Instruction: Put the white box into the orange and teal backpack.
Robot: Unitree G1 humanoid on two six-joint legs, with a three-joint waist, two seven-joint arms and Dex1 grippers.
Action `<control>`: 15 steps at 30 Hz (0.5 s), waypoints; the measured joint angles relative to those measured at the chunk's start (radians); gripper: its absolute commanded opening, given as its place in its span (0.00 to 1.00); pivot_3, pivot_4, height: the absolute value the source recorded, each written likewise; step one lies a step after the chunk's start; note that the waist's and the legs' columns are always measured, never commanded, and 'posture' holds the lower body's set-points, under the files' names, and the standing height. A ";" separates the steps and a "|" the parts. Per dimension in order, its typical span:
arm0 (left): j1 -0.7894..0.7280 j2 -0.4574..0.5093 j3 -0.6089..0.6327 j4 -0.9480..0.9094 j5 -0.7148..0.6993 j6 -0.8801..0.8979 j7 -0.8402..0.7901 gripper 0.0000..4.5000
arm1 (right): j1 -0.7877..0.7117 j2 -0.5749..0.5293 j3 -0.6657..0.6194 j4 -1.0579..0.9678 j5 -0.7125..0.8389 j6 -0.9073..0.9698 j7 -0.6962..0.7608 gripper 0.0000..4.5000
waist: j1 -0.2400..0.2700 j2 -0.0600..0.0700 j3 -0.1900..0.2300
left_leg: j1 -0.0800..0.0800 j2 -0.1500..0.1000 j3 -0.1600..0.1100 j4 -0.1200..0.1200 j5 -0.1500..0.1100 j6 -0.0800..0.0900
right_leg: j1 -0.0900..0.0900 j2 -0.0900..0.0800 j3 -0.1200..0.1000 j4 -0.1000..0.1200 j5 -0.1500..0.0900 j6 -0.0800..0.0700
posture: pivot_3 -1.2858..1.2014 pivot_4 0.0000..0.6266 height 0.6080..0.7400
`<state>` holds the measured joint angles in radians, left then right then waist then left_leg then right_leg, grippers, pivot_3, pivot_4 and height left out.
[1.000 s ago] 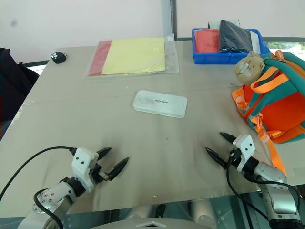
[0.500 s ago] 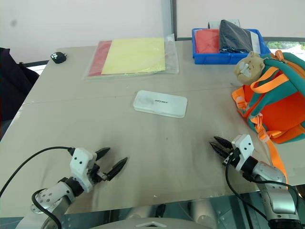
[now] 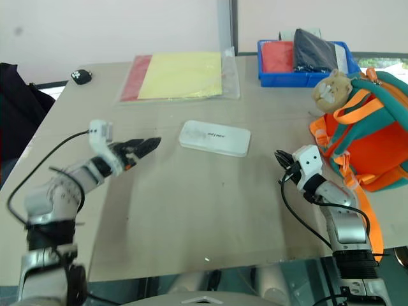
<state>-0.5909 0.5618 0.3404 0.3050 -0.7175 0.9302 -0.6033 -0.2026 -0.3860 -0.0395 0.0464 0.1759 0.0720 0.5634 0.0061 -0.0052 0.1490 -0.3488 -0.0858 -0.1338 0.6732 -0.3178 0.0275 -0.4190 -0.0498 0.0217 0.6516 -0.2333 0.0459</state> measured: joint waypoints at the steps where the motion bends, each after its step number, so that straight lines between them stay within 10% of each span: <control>1: -0.067 0.000 0.001 0.090 -0.007 0.036 -0.020 1.00 | -0.021 0.010 0.004 0.019 -0.011 0.001 -0.012 0.01 | -0.008 0.000 0.000 | -0.001 0.000 0.000 0.000 0.000 0.000 | -0.002 0.000 0.000 0.000 0.000 0.000 | 0.52 0.24 1.00; 9: -0.421 -0.022 -0.146 0.720 0.185 -0.051 -0.174 1.00 | -0.097 0.057 0.050 0.135 -0.089 -0.080 -0.061 0.01 | -0.051 -0.001 0.000 | -0.002 -0.002 0.001 -0.002 0.000 0.000 | -0.009 -0.004 -0.005 0.002 0.000 0.000 | 0.52 0.24 1.00; 15: -0.521 -0.059 -0.197 0.850 0.306 -0.096 -0.226 1.00 | -0.138 0.099 0.090 0.135 -0.122 -0.103 -0.075 0.01 | -0.049 -0.001 -0.001 | -0.001 -0.005 0.002 0.001 0.000 0.000 | -0.012 -0.005 -0.001 0.012 0.000 0.000 | 0.52 0.24 1.00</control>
<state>-1.1123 0.5029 0.1433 1.1548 -0.4119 0.8342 -0.8294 -0.3410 -0.2870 0.0510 0.1810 0.0544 -0.0314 0.4885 -0.0429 -0.0058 0.1482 -0.3501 -0.0907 -0.1319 0.6742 -0.3176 0.0272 -0.4307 -0.0545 0.0208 0.6633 -0.2328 0.0456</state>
